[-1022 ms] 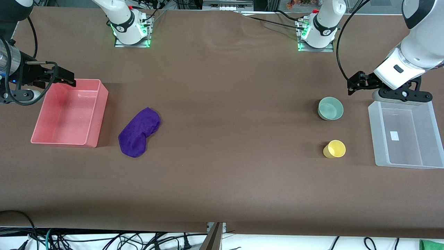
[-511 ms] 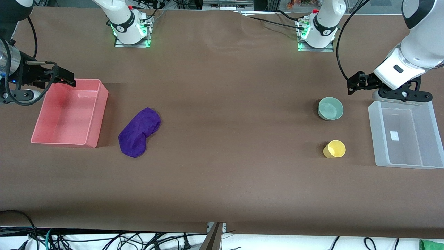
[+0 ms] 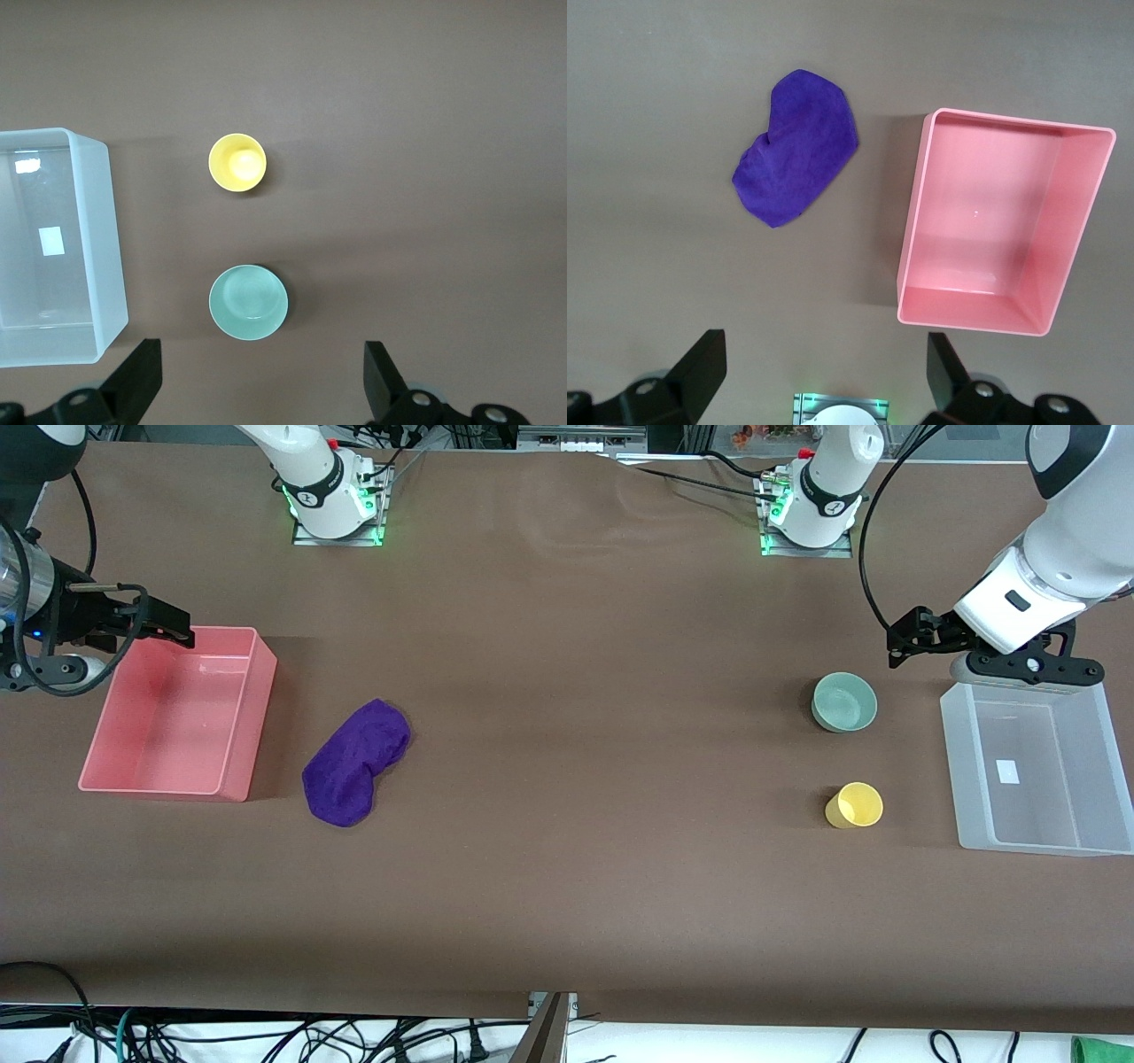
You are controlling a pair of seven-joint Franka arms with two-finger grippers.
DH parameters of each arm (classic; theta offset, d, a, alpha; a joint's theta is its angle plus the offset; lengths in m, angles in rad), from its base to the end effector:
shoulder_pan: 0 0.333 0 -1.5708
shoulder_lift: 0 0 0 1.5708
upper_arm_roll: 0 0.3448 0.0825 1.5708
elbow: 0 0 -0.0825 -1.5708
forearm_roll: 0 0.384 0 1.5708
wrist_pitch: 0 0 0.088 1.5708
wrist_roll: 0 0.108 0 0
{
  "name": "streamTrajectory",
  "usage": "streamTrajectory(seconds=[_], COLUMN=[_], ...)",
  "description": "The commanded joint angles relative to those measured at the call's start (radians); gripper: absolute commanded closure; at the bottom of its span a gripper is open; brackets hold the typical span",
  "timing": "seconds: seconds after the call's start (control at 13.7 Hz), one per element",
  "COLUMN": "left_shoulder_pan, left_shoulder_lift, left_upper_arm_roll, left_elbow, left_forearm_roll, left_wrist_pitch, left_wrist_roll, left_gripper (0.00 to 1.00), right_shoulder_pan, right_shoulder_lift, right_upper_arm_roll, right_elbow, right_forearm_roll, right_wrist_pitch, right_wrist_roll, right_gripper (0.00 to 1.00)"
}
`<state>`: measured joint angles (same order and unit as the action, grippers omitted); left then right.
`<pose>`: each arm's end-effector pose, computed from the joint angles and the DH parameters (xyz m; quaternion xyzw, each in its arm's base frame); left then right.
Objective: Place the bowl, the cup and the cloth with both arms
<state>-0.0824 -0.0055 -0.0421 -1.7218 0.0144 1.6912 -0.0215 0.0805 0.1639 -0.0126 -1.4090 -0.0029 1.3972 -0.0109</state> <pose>0.5536 -0.0679 0.5940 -0.9985 0.0524 0.0120 0.0082 0.5882 0.0403 0.6197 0.9954 0.0391 -0.0876 0.0050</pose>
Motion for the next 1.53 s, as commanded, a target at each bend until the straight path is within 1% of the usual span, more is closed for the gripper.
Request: streamTrajectory(seconds=[0.0,0.15,0.22,0.44,0.58,0.73,0.8,1.02,1.09,1.17,1.31,1.39,1.46], left_shoulder_pan=[-0.007,-0.005,-0.002,0.001,0.051,0.073,0.105,0.148,0.153,0.159,0.159,0.158,0.158], left_shoulder_lift=[-0.007,-0.005,0.001,0.060,0.111,0.122,0.125,0.191,0.191,0.185,0.188,0.203,0.234], left_upper_arm_roll=[0.011,0.011,0.011,0.014,0.014,0.016,0.015,0.014,0.014,0.013,0.013,0.013,0.013], left_elbow=[-0.007,-0.019,-0.019,-0.039,-0.083,-0.175,-0.232,-0.346,-0.410,-0.488,-0.618,-0.651,-0.665], left_forearm_roll=[-0.021,-0.022,-0.021,-0.008,-0.004,-0.002,-0.002,-0.002,-0.002,-0.002,-0.002,-0.002,-0.002], left_wrist_pitch=[0.001,-0.007,-0.008,-0.010,0.014,0.120,0.187,0.324,0.384,0.474,0.659,0.742,0.789], left_wrist_roll=[0.005,0.011,0.015,0.154,0.274,0.417,0.498,0.696,0.731,0.747,0.775,0.793,0.814], left_gripper=[0.00,0.00,0.00,0.00,0.00,0.00,0.00,0.00,0.00,0.00,0.01,0.01,0.06], right_shoulder_pan=[-0.007,-0.007,-0.005,0.001,0.011,0.042,0.059,0.091,0.097,0.104,0.105,0.105,0.108], right_shoulder_lift=[0.029,0.042,0.055,0.091,0.130,0.175,0.205,0.295,0.321,0.341,0.362,0.370,0.378], right_upper_arm_roll=[0.003,0.003,0.005,0.009,0.013,0.014,0.014,0.014,0.014,0.014,0.016,0.016,0.016], right_elbow=[-0.079,-0.145,-0.180,-0.290,-0.356,-0.421,-0.438,-0.441,-0.443,-0.452,-0.504,-0.528,-0.538], right_forearm_roll=[0.000,-0.006,-0.011,-0.009,-0.011,-0.011,-0.011,-0.011,-0.011,-0.011,-0.009,-0.009,-0.006], right_wrist_pitch=[0.049,0.109,0.159,0.342,0.484,0.629,0.690,0.799,0.828,0.859,0.955,1.003,1.023], right_wrist_roll=[-0.006,-0.008,-0.006,0.009,0.058,0.181,0.225,0.343,0.385,0.403,0.426,0.440,0.454], right_gripper=[0.00,0.00,0.00,0.00,0.00,0.00,0.00,0.00,0.00,0.00,0.00,0.00,0.00])
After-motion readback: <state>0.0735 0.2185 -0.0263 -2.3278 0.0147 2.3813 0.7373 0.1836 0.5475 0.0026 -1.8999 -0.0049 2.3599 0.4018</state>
